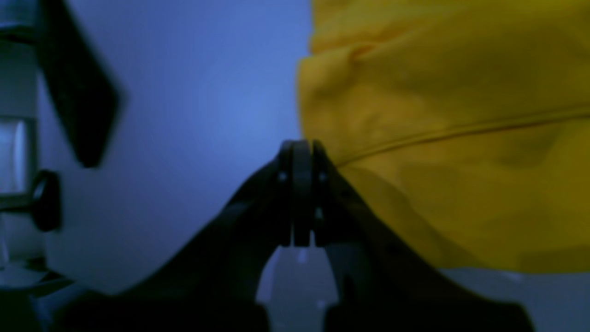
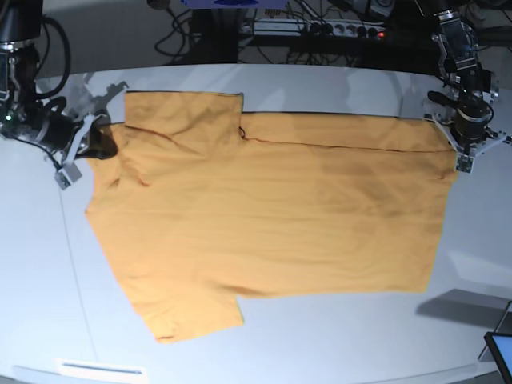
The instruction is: Fold the T-shirt properly
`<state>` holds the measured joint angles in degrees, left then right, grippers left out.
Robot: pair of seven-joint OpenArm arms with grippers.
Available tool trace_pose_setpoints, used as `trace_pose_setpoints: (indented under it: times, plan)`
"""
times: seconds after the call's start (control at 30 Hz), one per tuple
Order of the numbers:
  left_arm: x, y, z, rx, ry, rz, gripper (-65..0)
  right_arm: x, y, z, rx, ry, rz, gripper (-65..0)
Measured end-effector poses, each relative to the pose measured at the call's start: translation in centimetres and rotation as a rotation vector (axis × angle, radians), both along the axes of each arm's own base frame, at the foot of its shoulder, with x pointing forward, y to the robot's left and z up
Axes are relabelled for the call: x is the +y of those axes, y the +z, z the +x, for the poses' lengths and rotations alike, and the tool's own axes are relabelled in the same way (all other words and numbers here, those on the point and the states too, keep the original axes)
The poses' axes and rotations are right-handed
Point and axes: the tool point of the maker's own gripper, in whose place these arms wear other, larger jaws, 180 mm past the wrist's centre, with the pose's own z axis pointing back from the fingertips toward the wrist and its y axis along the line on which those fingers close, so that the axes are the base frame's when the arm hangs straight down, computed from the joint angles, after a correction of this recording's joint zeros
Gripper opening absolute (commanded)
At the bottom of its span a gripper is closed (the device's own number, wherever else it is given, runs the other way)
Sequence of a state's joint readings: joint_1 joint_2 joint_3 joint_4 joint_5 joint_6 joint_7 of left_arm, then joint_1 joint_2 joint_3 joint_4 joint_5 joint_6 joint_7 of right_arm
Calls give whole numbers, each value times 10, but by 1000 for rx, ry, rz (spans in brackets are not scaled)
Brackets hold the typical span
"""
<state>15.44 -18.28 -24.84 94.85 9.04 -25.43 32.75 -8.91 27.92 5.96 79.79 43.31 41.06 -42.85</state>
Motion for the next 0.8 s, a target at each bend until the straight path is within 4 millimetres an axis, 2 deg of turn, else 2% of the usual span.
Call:
trace_pose_setpoints:
  times: [0.17, 0.43, 0.57, 0.7, 0.8]
  plan:
    - [-5, 30, 9, -37, -3, 46, -626, 0, 2, 4, -1, 12, -18, -647]
    - [-7, 59, 27, -89, 34, 58, -411, -9, 5, 11, 12, 37, -83, -644]
    - [3, 67, 28, -106, 84, 57, -329, -12, 7, 10, 14, 50, -122, -644]
    - [8, 79, 37, -154, 112, 52, -312, -13, 8, 9, 23, 58, -135, -644]
    - [7, 83, 43, -175, 111, 44, -299, -27, 15, 11, 25, 33, -169, -637]
